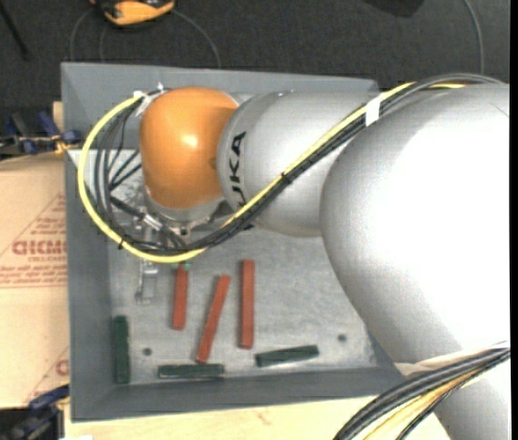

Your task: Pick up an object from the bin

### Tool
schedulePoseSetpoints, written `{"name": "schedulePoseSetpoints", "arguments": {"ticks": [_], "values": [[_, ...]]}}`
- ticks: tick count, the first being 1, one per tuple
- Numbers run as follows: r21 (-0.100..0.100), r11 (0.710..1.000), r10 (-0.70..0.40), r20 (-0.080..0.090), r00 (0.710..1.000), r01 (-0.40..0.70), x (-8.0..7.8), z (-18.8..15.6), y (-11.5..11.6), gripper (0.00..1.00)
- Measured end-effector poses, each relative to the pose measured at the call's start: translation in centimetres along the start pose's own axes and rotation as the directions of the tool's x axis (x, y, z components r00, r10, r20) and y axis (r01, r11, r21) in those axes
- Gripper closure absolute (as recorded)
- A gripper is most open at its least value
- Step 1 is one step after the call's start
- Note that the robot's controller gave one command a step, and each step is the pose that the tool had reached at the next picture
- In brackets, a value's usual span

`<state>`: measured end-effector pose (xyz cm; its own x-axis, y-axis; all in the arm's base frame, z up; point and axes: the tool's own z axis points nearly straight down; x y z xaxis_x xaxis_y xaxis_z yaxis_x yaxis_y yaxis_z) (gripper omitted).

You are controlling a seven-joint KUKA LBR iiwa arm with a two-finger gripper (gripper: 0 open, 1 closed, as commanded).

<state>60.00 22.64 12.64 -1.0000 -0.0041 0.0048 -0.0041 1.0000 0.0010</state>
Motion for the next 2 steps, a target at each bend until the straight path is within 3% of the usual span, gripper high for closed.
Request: {"name": "schedulePoseSetpoints", "arguments": {"ticks": [1, 2], "values": [[-0.002, 1.0, 0.003, 0.008, 1.0, -0.003, -0.2, -0.5, -0.1, 0.0], [-0.002, 0.998, -0.056, 0.014, 0.998, 0.057, 0.6, 0.6, -1.5, 0.0]]}}
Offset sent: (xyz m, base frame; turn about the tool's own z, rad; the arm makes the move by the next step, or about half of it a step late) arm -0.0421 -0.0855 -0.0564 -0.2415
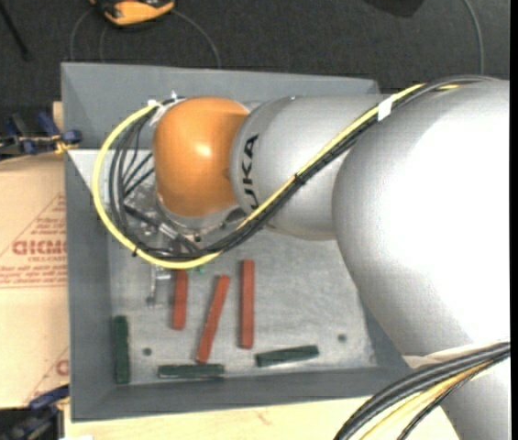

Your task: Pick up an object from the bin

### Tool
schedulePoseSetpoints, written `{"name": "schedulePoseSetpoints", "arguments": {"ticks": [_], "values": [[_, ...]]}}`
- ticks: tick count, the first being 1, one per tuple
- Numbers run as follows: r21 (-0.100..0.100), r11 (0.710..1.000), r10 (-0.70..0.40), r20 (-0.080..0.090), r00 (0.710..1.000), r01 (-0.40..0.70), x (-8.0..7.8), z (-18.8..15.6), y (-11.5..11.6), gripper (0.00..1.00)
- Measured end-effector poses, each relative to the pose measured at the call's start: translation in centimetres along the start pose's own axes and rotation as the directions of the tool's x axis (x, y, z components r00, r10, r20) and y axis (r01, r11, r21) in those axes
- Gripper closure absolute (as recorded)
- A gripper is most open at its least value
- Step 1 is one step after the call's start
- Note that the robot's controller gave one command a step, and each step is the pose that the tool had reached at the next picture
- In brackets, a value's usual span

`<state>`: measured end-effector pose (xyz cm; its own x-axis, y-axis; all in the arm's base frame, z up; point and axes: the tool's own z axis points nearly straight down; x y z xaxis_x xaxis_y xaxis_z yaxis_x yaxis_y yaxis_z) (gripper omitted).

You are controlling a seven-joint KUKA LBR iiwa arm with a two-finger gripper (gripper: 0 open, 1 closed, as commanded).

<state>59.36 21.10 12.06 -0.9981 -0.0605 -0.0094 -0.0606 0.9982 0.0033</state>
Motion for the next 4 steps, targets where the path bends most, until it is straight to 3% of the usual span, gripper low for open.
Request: {"name": "schedulePoseSetpoints", "arguments": {"ticks": [1, 2, 3, 4], "values": [[0.007, 0.97, -0.241, -0.008, 0.97, 0.242, 2.5, 3.6, -1.4, 0.0], [-0.001, 0.921, -0.39, -0.008, 0.921, 0.39, 4.6, 4.6, 0.6, 0.0], [-0.003, 0.918, -0.396, -0.009, 0.918, 0.396, 4.1, 3.4, -4.4, 0.0], [0.001, 0.971, -0.238, -0.012, 0.971, 0.238, 5.1, -2.1, -5.0, 0.0]]}}
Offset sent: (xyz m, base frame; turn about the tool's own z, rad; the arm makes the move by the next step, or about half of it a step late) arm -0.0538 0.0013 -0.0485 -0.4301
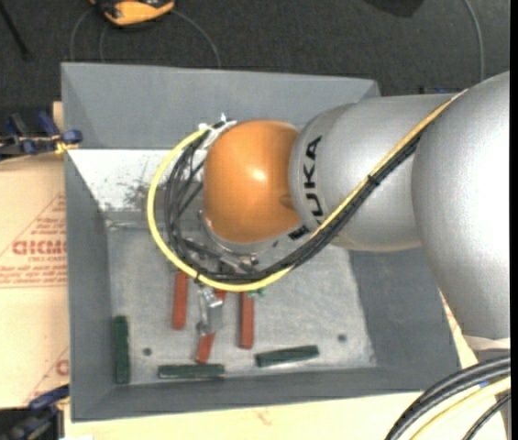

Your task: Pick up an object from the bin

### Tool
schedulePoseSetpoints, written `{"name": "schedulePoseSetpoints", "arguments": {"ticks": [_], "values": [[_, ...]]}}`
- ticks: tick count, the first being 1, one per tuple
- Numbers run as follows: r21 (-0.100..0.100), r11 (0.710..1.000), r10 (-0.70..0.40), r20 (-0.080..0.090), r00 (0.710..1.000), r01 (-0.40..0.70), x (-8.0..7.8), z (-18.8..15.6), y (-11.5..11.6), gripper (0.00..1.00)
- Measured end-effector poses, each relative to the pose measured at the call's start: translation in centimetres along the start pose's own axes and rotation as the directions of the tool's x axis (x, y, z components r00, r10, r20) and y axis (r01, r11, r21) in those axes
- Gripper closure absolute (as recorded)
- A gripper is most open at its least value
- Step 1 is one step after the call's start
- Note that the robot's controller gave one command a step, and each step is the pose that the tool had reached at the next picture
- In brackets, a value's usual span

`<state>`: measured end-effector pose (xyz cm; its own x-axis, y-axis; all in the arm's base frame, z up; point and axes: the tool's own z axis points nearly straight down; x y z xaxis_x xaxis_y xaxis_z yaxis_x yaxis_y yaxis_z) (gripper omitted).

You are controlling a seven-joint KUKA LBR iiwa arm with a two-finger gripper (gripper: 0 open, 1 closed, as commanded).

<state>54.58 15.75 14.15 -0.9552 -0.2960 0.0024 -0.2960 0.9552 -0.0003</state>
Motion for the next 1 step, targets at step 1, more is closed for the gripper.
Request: {"name": "schedulePoseSetpoints", "arguments": {"ticks": [1], "values": [[0.002, 0.995, -0.101, 0.016, 0.995, 0.101, 1.31, -1.1, -0.95, 0.0]]}}
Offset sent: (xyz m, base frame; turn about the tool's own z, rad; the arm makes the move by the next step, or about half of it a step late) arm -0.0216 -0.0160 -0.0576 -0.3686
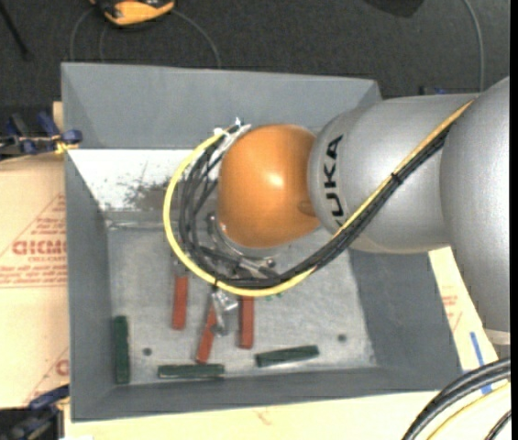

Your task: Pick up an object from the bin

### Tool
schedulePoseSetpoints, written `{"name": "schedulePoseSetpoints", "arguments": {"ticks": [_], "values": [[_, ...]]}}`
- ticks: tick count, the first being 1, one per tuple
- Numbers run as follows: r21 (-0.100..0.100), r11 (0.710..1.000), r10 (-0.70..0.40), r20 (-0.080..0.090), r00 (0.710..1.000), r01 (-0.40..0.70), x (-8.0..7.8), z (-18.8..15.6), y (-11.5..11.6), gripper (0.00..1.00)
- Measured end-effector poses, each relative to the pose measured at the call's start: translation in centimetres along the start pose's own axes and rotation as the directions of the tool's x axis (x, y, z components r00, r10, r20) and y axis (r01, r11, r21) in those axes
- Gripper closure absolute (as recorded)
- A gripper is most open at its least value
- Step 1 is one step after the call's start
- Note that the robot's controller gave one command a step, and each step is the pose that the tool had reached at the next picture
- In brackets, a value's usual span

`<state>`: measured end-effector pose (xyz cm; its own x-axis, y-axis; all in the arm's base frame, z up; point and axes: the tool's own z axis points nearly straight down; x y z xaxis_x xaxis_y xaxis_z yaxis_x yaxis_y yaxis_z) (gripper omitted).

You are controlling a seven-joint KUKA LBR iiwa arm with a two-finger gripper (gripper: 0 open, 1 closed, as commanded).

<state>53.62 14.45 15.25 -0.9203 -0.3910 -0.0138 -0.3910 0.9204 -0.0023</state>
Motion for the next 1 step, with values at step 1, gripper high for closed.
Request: {"name": "schedulePoseSetpoints", "arguments": {"ticks": [1], "values": [[-0.002, 0.969, -0.246, -0.008, 0.969, 0.246, 1.02, 5.41, -0.18, 0.0]]}}
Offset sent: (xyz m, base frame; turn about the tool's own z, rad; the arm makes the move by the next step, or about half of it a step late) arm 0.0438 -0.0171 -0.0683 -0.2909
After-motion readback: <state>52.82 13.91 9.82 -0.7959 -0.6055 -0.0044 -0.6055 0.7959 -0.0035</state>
